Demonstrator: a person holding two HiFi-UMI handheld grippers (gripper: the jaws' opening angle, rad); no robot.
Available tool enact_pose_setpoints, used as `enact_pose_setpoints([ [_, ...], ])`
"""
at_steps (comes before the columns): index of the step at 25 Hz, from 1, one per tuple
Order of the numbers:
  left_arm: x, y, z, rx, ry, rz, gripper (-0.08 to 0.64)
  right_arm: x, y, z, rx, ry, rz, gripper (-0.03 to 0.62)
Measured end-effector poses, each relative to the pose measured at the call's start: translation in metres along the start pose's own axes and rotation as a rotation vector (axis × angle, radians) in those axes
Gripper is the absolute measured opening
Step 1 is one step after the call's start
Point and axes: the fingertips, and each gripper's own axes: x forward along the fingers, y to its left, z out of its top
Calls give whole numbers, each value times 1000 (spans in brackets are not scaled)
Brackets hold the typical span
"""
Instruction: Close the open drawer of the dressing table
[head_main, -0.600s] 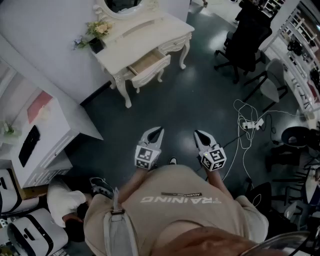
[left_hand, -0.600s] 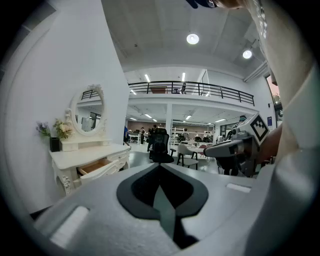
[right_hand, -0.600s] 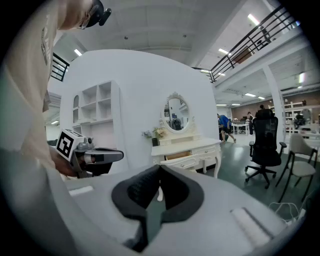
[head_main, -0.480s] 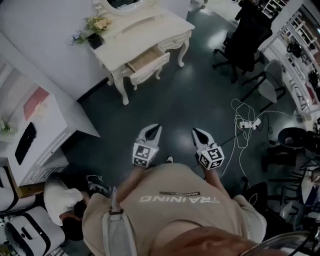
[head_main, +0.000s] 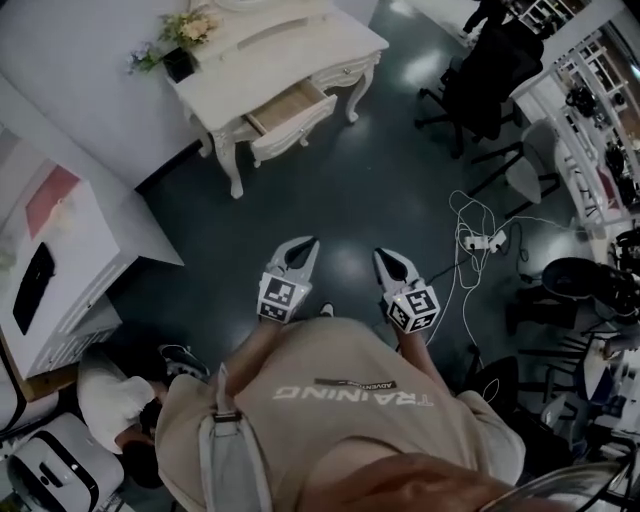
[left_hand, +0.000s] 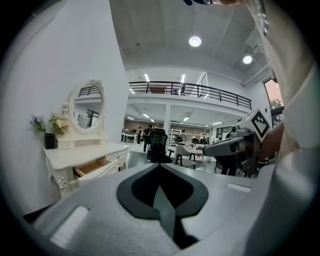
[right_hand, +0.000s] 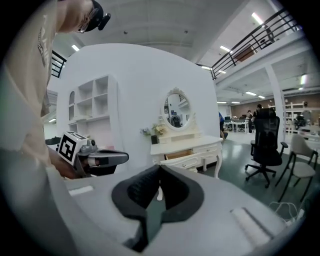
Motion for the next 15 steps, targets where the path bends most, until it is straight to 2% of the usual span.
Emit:
enact_pose_setpoints([
  [7,22,27,-10,25,36,-89,0,26,-1,-14,95,32,-51,5],
  [11,36,33,-16,-2,61,-85,0,29,-15,-26,133,68,-58,4],
  [15,65,43,-17,-19,93,-62,0,50,-49,-20,163,51,-47,4],
])
